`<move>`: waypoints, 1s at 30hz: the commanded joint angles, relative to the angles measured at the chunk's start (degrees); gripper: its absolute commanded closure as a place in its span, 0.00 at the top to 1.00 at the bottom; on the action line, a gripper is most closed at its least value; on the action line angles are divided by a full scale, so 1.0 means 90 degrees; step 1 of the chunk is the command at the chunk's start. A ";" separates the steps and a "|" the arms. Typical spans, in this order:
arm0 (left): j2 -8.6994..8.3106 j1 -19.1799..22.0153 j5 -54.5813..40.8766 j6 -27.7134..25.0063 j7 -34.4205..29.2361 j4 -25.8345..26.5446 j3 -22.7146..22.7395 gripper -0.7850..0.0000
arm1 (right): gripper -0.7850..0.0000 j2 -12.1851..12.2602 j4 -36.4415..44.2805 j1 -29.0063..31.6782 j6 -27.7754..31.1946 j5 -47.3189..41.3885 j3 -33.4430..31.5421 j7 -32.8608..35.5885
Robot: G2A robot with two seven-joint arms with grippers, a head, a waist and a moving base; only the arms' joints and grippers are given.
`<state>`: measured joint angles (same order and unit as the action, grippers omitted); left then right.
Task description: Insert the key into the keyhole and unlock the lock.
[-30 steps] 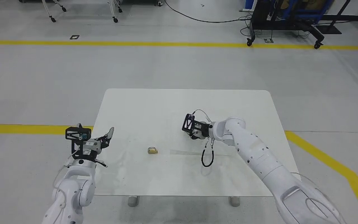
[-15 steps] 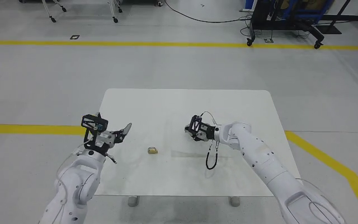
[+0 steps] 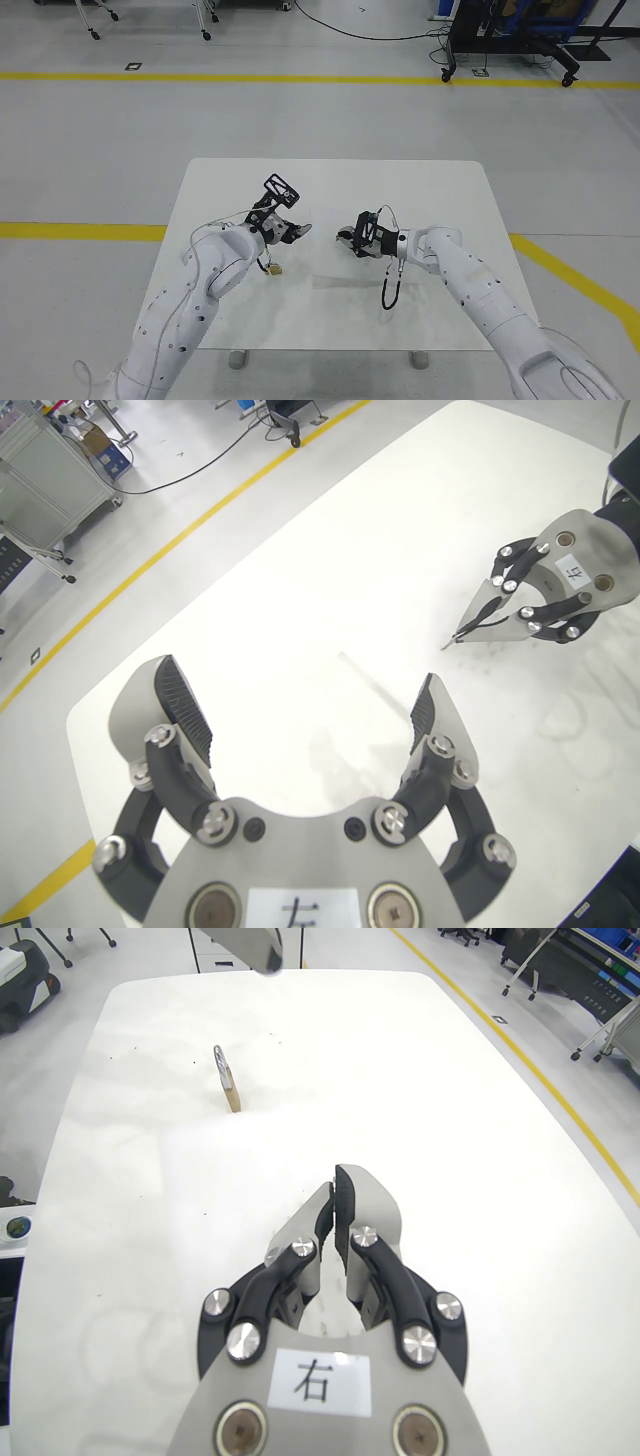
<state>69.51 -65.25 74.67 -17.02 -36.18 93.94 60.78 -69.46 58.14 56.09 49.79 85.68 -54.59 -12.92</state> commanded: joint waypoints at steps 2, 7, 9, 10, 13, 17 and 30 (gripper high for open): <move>0.0078 0.0247 0.0018 0.0028 -0.0066 -0.0285 -0.0332 1.00 | 0.00 0.0016 0.0038 0.0001 -0.0006 0.0046 -0.0011 -0.0140; 0.0191 0.0504 0.0062 0.0050 -0.0111 -0.0769 -0.0733 1.00 | 0.00 0.0015 -0.0026 -0.0035 -0.0028 -0.0013 -0.0012 -0.0272; 0.0231 0.0576 0.0111 0.0083 -0.0109 -0.0978 -0.0866 1.00 | 0.00 0.0001 -0.0157 -0.0089 -0.0014 -0.0112 -0.0007 -0.0296; 0.0252 0.0608 0.0137 0.0107 -0.0101 -0.1083 -0.0929 1.00 | 0.00 -0.0011 -0.0238 -0.0127 0.0006 -0.0167 0.0003 -0.0306; 0.0312 0.0708 0.0282 0.0177 -0.0087 -0.1357 -0.1125 1.00 | 0.00 -0.0059 -0.0601 -0.0300 0.0084 -0.0406 0.0029 -0.0308; 0.0402 0.0850 0.0430 0.0351 -0.0060 -0.1699 -0.1342 1.00 | 0.00 -0.0141 -0.0942 -0.0493 0.0183 -0.0587 0.0156 -0.0331; 0.0504 0.0994 0.0281 0.0691 0.0553 -0.2061 -0.1129 1.00 | 0.00 -0.0132 -0.1307 -0.0569 0.0321 -0.0767 0.0080 -0.0976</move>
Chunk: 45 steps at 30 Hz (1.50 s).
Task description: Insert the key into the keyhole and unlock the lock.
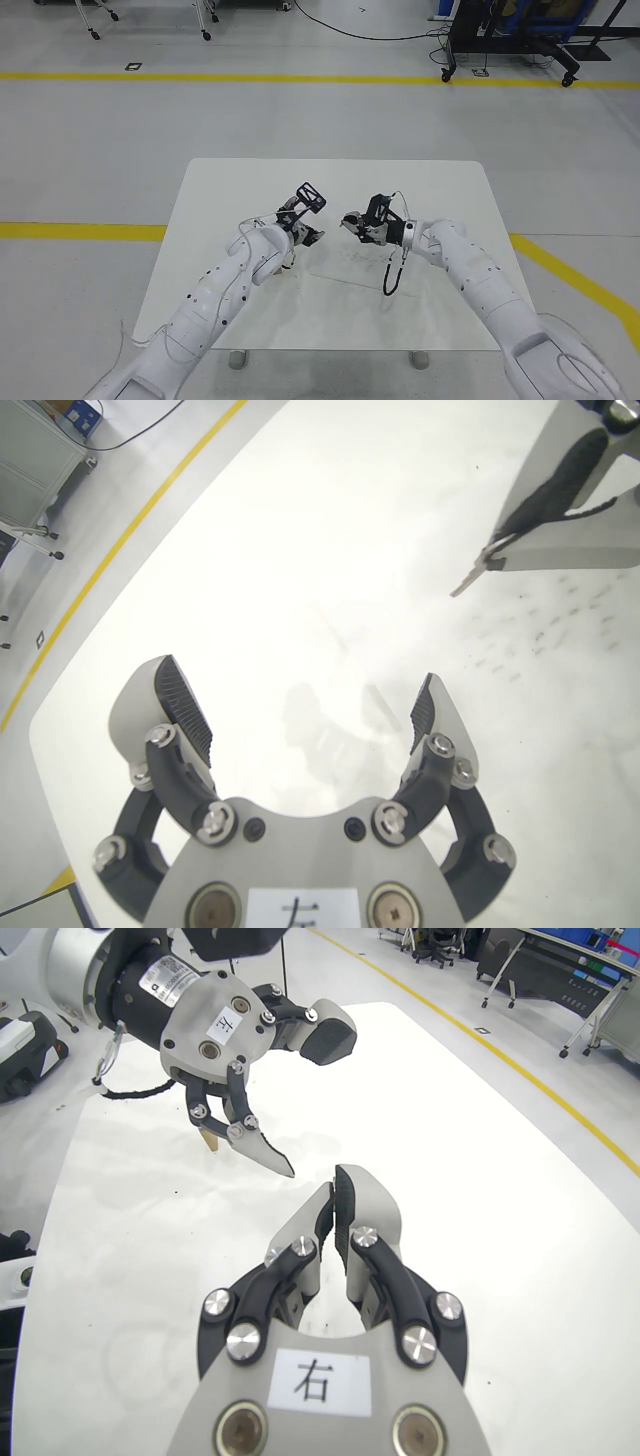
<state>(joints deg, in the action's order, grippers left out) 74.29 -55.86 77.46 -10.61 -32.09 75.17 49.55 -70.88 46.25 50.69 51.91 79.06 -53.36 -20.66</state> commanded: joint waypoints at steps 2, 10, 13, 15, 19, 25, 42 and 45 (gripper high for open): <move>-0.0108 -0.0192 -0.0073 -0.0040 0.0283 0.0143 0.0449 1.00 | 0.00 0.0103 0.0060 0.0130 0.0354 -0.0105 -0.0208 -0.0395; -0.0375 -0.0873 -0.0264 -0.0330 0.0798 0.0809 0.1515 1.00 | 0.00 0.0379 0.0557 0.0592 0.0676 -0.0425 -0.0229 -0.1186; -0.0375 -0.0873 -0.0264 -0.0330 0.0798 0.0809 0.1515 1.00 | 0.00 0.0379 0.0557 0.0592 0.0676 -0.0425 -0.0229 -0.1186; -0.0375 -0.0873 -0.0264 -0.0330 0.0798 0.0809 0.1515 1.00 | 0.00 0.0379 0.0557 0.0592 0.0676 -0.0425 -0.0229 -0.1186; -0.0375 -0.0873 -0.0264 -0.0330 0.0798 0.0809 0.1515 1.00 | 0.00 0.0379 0.0557 0.0592 0.0676 -0.0425 -0.0229 -0.1186; -0.0382 -0.0960 -0.0520 -0.0573 0.0860 0.0820 0.1553 1.00 | 0.00 0.0342 0.0765 0.0846 0.0676 -0.1174 -0.0126 -0.1293; -0.0244 -0.0070 -0.9515 -0.4550 -0.1404 -0.1946 0.1522 1.00 | 0.00 0.0921 0.1856 0.0747 0.0676 -0.6983 0.1381 0.0986; -0.0206 0.0347 -1.0433 -0.4789 -0.2055 -0.2350 0.1260 1.00 | 0.00 0.1007 0.1961 0.0733 0.0676 -0.7422 0.1406 0.1305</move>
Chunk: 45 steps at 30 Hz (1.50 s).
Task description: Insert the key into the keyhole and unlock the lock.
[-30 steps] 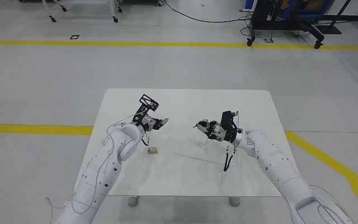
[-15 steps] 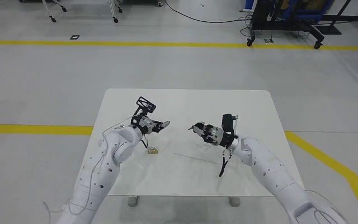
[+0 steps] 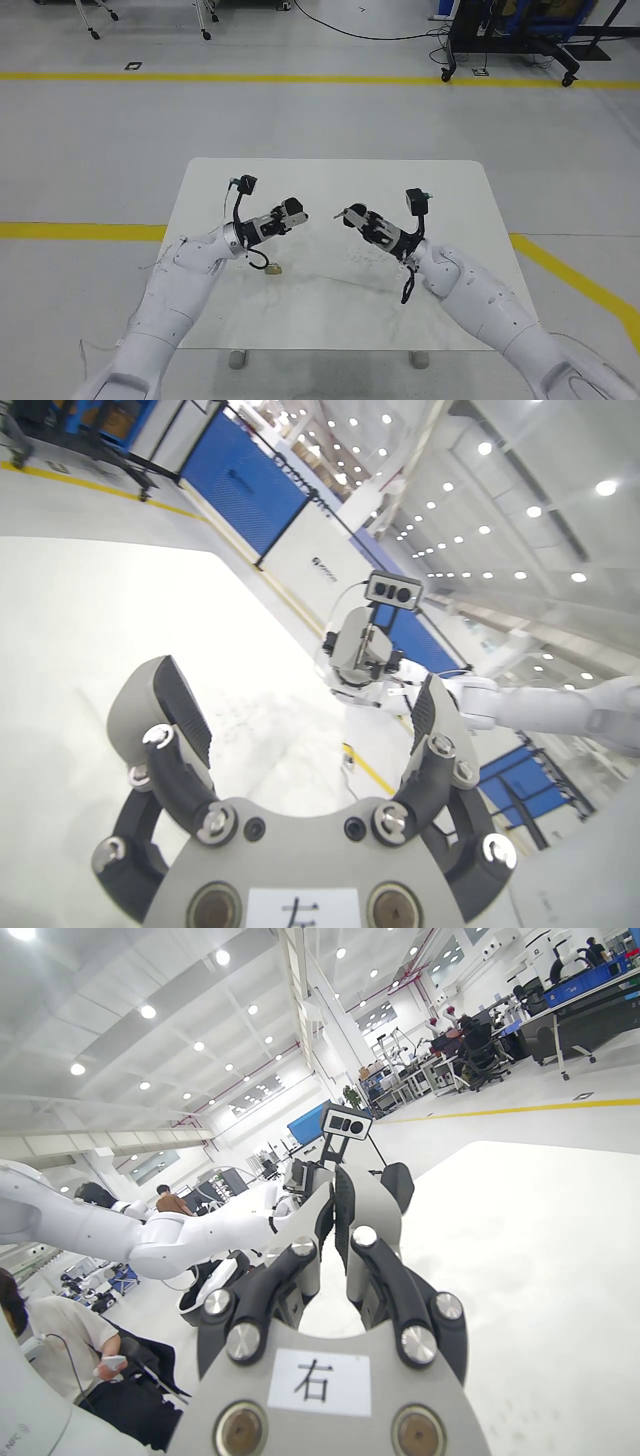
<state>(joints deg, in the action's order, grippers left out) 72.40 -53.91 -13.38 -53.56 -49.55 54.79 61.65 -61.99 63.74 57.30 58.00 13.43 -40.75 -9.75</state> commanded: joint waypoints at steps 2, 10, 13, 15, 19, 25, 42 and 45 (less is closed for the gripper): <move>-0.0006 0.0271 -0.0384 -0.0138 0.0007 -0.0114 -0.0325 1.00 | 0.00 0.0055 0.0071 -0.0008 0.0000 -0.0351 0.0018 0.0279; -0.0225 0.0579 -0.0343 -0.0493 0.0361 -0.0140 -0.1101 1.00 | 0.00 0.0029 0.0094 -0.0049 0.0000 -0.0976 0.0199 0.0905; -0.0341 0.0602 -0.0288 -0.0493 0.0362 0.0077 -0.1225 0.98 | 0.00 -0.0019 0.0090 -0.0090 0.0000 -0.1204 0.0265 0.1121; -0.0409 0.0572 -0.0367 -0.0493 0.0361 0.0258 -0.1337 0.87 | 0.00 -0.0054 0.0072 -0.0118 0.0000 -0.1372 0.0297 0.1269; -0.0509 0.0589 -0.0526 -0.0493 0.0362 0.0380 -0.1622 0.73 | 0.00 -0.0126 0.0015 -0.0171 0.0000 -0.1601 0.0311 0.1543; -0.0606 0.0727 -0.0697 -0.0493 0.0362 0.0339 -0.1912 0.55 | 0.00 -0.0216 -0.0072 -0.0184 0.0000 -0.1749 0.0223 0.1822; -0.0632 0.1047 -0.1032 -0.0493 0.0362 -0.0036 -0.2481 0.07 | 0.00 -0.0429 -0.0169 -0.0143 0.0000 -0.2104 -0.0163 0.2667; -0.0625 0.1087 -0.1111 -0.0493 0.0362 -0.0108 -0.2548 0.00 | 0.00 -0.0485 -0.0258 -0.0150 0.0000 -0.2112 -0.0197 0.2792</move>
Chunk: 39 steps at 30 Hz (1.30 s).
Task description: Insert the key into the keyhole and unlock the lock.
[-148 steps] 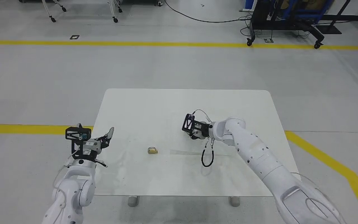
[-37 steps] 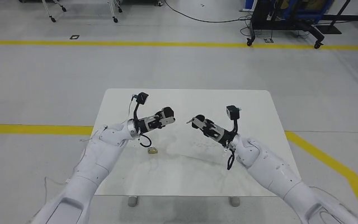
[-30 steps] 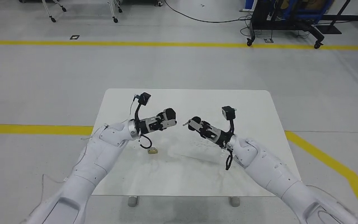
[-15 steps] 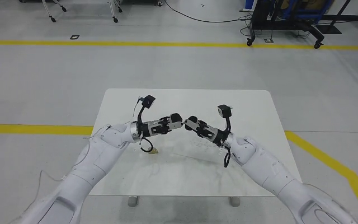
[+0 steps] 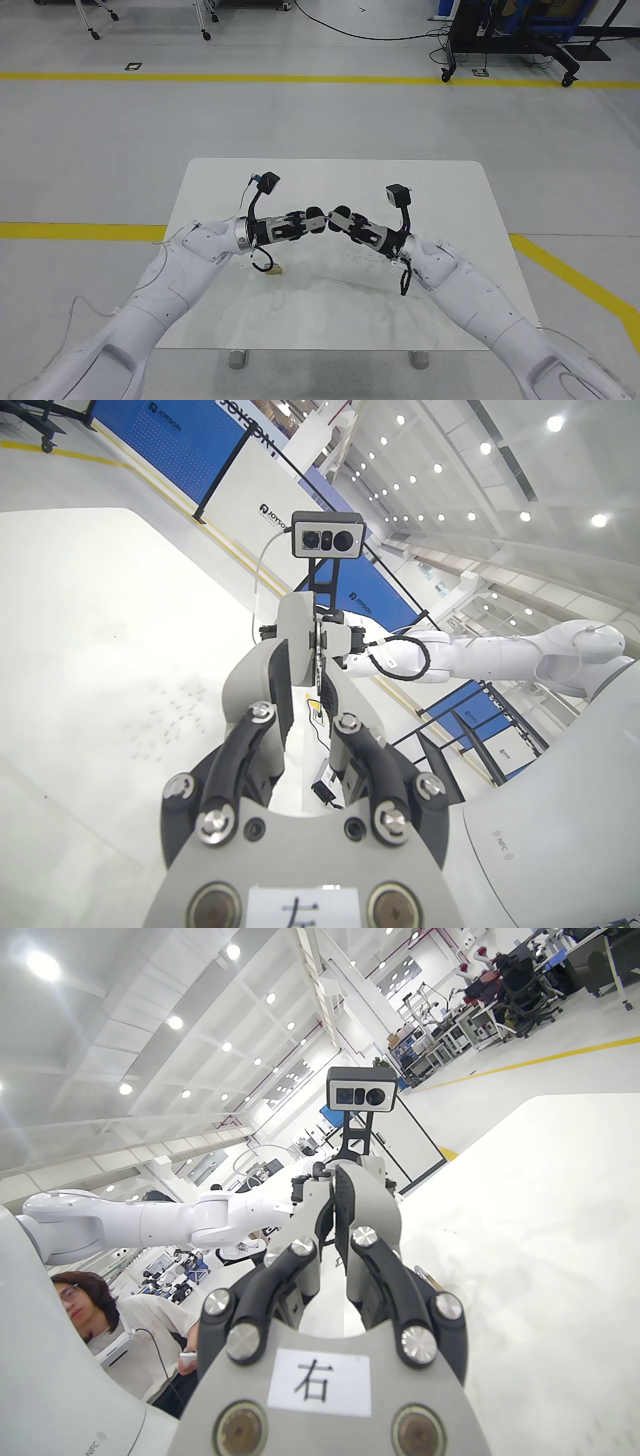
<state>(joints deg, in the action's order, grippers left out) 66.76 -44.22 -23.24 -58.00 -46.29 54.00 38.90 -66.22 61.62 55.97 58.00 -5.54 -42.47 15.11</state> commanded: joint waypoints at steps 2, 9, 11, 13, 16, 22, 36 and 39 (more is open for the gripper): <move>0.0004 0.0053 -0.0001 0.0000 0.0000 -0.0085 -0.0071 0.00 | 0.00 -0.0050 -0.0095 -0.0009 0.0000 -0.0011 -0.0043 0.0085; 0.0016 0.0146 -0.0047 0.0000 0.0000 -0.0168 -0.0177 0.00 | 1.00 -0.0149 -0.0216 0.0014 0.0000 0.0104 -0.0190 0.0198; 0.0004 0.0161 -0.0078 0.0000 0.0000 -0.0163 -0.0143 0.00 | 1.00 -0.0159 -0.0246 0.0016 0.0000 0.0091 -0.0225 0.0189; -0.0025 0.0156 -0.0088 0.0000 0.0000 -0.0123 -0.0079 0.00 | 1.00 -0.0159 -0.0246 0.0016 0.0000 0.0091 -0.0225 0.0189; -0.0072 0.0154 -0.0002 0.0000 -0.0001 -0.0050 -0.0130 0.00 | 1.00 -0.0159 -0.0246 0.0016 0.0000 0.0091 -0.0225 0.0189; -0.0072 0.0154 -0.0002 0.0000 -0.0001 -0.0050 -0.0130 0.00 | 1.00 -0.0159 -0.0246 0.0016 0.0000 0.0091 -0.0225 0.0189; -0.0140 0.0071 0.1473 0.1176 -0.0256 0.0624 -0.0085 0.00 | 0.95 0.0513 0.0554 0.0170 -0.0905 0.0673 -0.1204 0.2906; -0.0120 0.0072 0.1566 0.1251 -0.0501 0.0739 -0.0170 0.00 | 0.47 0.0639 0.0905 0.0368 -0.1086 0.0353 -0.1386 0.3435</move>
<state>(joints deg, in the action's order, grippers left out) 65.63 -43.60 -9.20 -46.77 -50.13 60.49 37.55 -60.73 69.05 58.90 48.70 -1.51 -54.62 44.48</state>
